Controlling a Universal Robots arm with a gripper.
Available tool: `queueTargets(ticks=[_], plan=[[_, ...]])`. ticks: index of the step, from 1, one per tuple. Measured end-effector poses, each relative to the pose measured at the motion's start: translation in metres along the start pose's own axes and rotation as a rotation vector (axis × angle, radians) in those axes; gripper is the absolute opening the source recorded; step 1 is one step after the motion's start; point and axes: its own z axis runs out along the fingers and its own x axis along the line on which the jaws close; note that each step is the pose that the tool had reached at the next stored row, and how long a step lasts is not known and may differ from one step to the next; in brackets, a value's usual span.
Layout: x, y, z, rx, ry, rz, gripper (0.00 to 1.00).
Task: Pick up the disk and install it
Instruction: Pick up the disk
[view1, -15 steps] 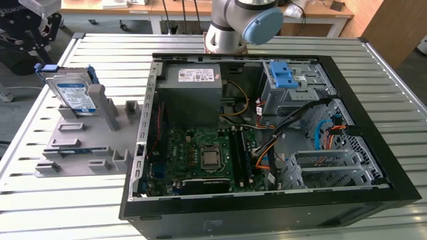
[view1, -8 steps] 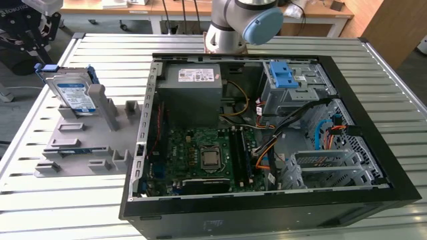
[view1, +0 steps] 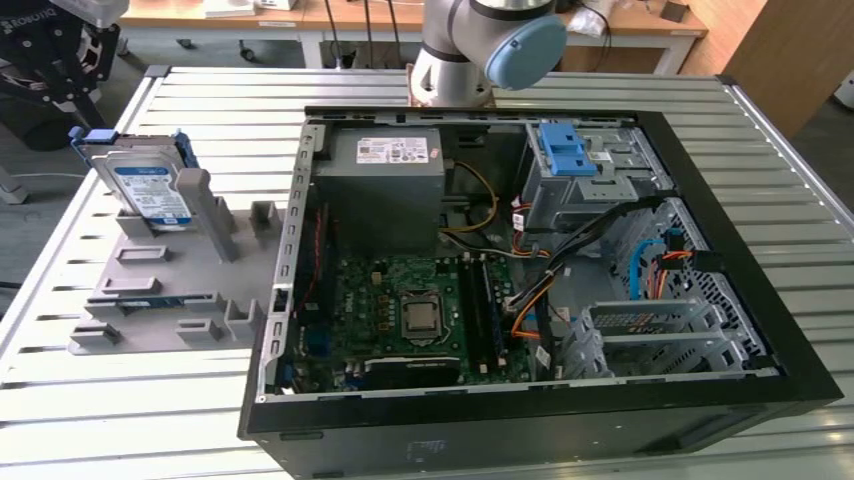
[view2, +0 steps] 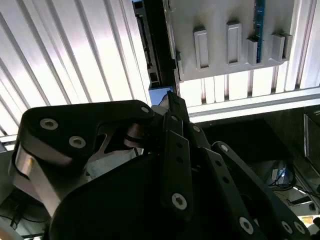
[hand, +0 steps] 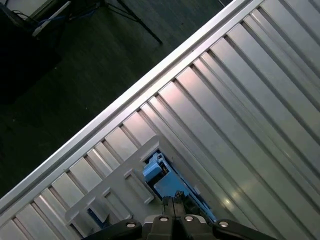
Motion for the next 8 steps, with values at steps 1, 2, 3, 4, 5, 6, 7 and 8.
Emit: queueTargets(ticks=[1, 2, 3, 4, 5, 6, 7, 8], plan=[[0.0000, 0.0000, 0.0000, -0.0001, 0.0004, -0.010, 0.11], [0.0000, 0.0000, 0.0000, -0.0001, 0.0008, -0.021, 0.11], [0.0000, 0.0000, 0.0000, -0.0002, 0.0012, -0.031, 0.11], [0.0000, 0.0000, 0.0000, -0.0003, 0.0016, -0.043, 0.11], [0.0000, 0.0000, 0.0000, -0.0004, 0.0020, -0.053, 0.11], [0.0000, 0.0000, 0.0000, -0.0005, 0.0024, -0.064, 0.11], [0.0000, 0.0000, 0.0001, -0.0005, 0.0027, -0.074, 0.11], [0.0000, 0.0000, 0.0001, -0.0006, 0.0031, -0.085, 0.11]])
